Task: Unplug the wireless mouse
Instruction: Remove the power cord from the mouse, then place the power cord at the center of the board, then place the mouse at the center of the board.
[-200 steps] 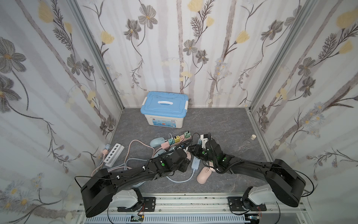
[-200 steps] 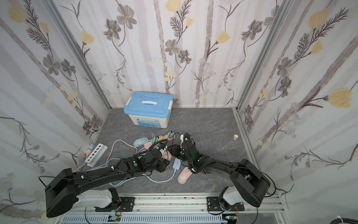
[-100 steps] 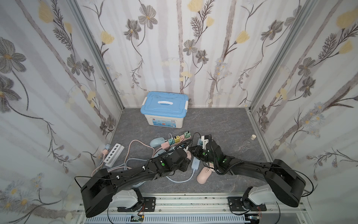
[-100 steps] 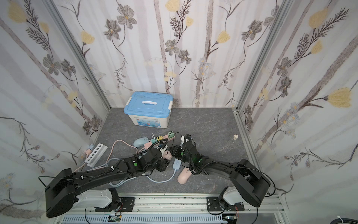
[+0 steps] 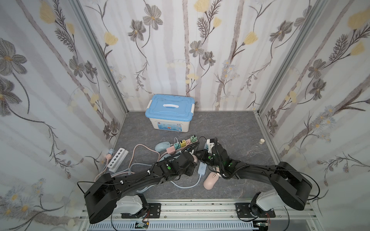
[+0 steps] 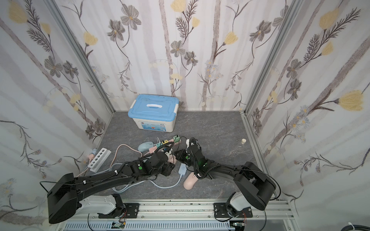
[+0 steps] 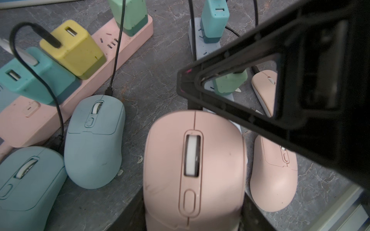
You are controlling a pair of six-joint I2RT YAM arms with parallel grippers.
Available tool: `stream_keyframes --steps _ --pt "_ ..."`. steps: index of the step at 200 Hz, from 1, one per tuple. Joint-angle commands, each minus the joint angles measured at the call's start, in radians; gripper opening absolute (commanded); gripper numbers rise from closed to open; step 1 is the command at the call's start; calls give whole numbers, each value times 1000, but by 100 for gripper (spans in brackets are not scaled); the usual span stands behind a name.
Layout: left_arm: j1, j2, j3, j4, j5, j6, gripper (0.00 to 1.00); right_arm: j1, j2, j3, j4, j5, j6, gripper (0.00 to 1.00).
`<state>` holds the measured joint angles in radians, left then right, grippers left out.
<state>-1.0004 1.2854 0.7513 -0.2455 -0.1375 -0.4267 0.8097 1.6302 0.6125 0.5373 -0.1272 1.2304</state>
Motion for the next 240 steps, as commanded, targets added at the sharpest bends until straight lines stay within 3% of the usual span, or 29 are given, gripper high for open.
stream_keyframes --steps 1,41,87,131,138,152,165,197,240 --pt "-4 7 7 -16 68 -63 0 -11 3 0 108 3 -17 0" --pt "-6 69 75 -197 131 -118 0 -70 25 104 -39 -122 -116 0" --pt "-6 24 11 -161 91 -194 0 -56 17 -1 120 -27 -9 0" --pt "-4 96 76 -322 88 -208 0 -61 60 114 -87 -54 -60 0" --pt "-4 106 78 -332 87 -213 0 -61 67 118 -94 -60 -62 11" --pt "-4 126 71 -325 95 -222 0 -60 65 118 -76 -69 -62 43" --pt "-3 139 68 -317 95 -230 2 -60 45 114 -70 -61 -66 59" --pt "4 186 80 -317 90 -224 10 -63 -78 82 -95 14 -103 72" --pt "31 274 97 -282 79 -202 15 -86 -282 12 -153 107 -136 73"
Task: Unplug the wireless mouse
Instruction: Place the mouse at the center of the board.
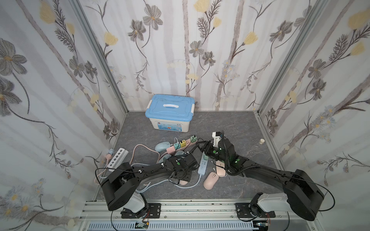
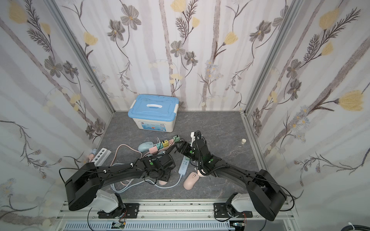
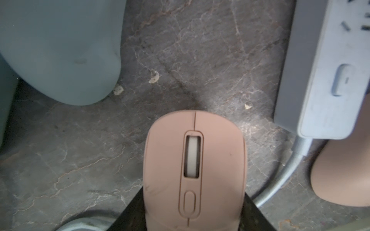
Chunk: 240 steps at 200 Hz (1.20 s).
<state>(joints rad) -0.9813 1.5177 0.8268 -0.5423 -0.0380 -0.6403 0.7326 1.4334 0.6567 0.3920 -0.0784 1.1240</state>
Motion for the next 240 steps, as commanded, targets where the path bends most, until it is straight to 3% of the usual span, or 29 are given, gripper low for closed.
stream_keyframes --steps 1,12,29,73,152,176,218,240 --pt "13 43 22 15 -21 11 15 -10 -89 -34 -9 60 -30 73" --pt "22 69 35 13 -30 17 17 -22 -140 -52 -33 73 -36 73" --pt "38 94 40 8 -40 21 34 -42 -204 -76 -77 83 -44 75" --pt "44 77 43 2 -42 23 100 -91 -326 -156 -136 103 -49 80" --pt "43 -82 204 -61 12 66 99 -202 -352 -237 -205 96 -79 79" --pt "25 -1 314 -90 -8 88 80 -224 -345 -249 -217 94 -87 79" --pt "-29 224 532 -158 -109 133 78 -246 -349 -273 -226 91 -93 79" --pt "-42 331 646 -206 -157 156 68 -255 -366 -288 -230 83 -94 79"
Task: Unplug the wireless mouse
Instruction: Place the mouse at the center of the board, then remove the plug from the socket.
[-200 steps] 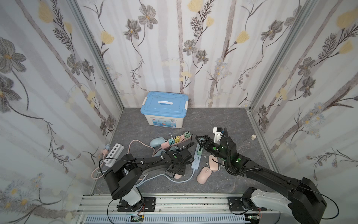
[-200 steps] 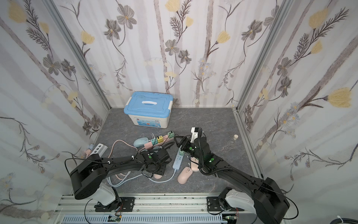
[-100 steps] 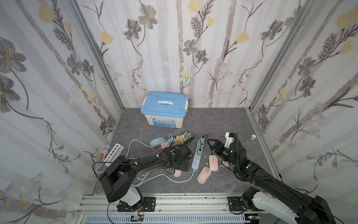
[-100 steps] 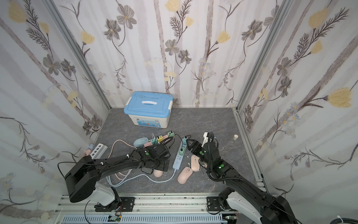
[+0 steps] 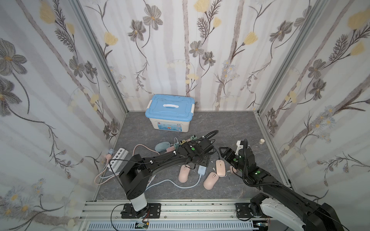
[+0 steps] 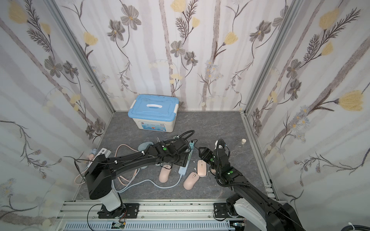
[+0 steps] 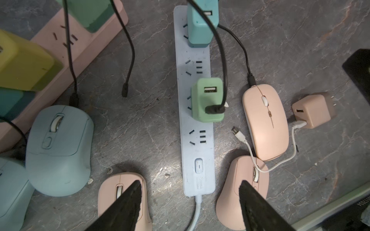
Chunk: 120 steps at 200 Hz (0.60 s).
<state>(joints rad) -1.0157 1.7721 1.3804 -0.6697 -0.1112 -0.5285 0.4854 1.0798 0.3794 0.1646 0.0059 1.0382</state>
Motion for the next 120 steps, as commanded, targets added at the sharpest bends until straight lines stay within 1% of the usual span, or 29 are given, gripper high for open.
stream_keyframes --steps 1,11,39,51,77,110,120 --pt "-8 81 100 -80 -86 45 68 -10 -13 -11 -3 0 -8 79" --pt "-10 120 142 -97 -102 52 65 -15 -22 -15 -8 -2 -10 79" --pt "-12 214 225 -132 -137 68 64 -36 -54 -28 -18 -6 -16 79" --pt "-11 244 249 -138 -142 72 61 -43 -68 -33 -21 -6 -19 79" --pt "-5 282 282 -147 -171 80 57 -54 -81 -36 -27 -9 -26 79" --pt "9 306 305 -157 -161 90 47 -59 -73 -40 -12 -21 -29 79" --pt "15 306 304 -157 -160 95 46 -60 -66 -40 -7 -28 -30 79"
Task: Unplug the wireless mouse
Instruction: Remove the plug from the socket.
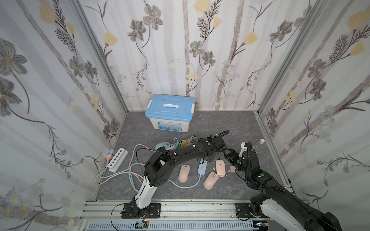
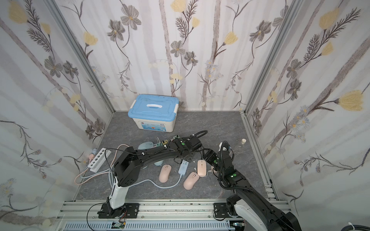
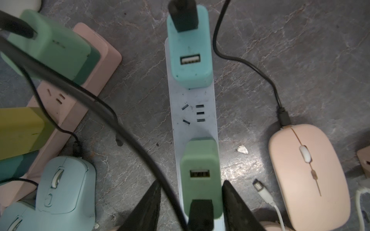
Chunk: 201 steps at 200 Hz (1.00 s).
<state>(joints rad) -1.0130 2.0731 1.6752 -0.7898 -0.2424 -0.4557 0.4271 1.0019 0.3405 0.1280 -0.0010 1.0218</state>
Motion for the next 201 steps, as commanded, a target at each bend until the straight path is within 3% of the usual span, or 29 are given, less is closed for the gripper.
stream_keyframes --steps 1,67,135,178,201 --pt "12 5 8 -36 -28 23 46 -1 12 -2 31 -21 -13 79" --pt "31 22 -13 0 56 31 47 -1 61 -9 72 -41 -13 79" --pt "43 64 12 -10 52 40 28 -2 76 -21 94 -53 -12 78" --pt "44 25 -48 14 58 76 0 6 142 -19 164 -114 -31 76" --pt "45 -1 -92 40 66 101 0 42 245 12 222 -132 -38 72"
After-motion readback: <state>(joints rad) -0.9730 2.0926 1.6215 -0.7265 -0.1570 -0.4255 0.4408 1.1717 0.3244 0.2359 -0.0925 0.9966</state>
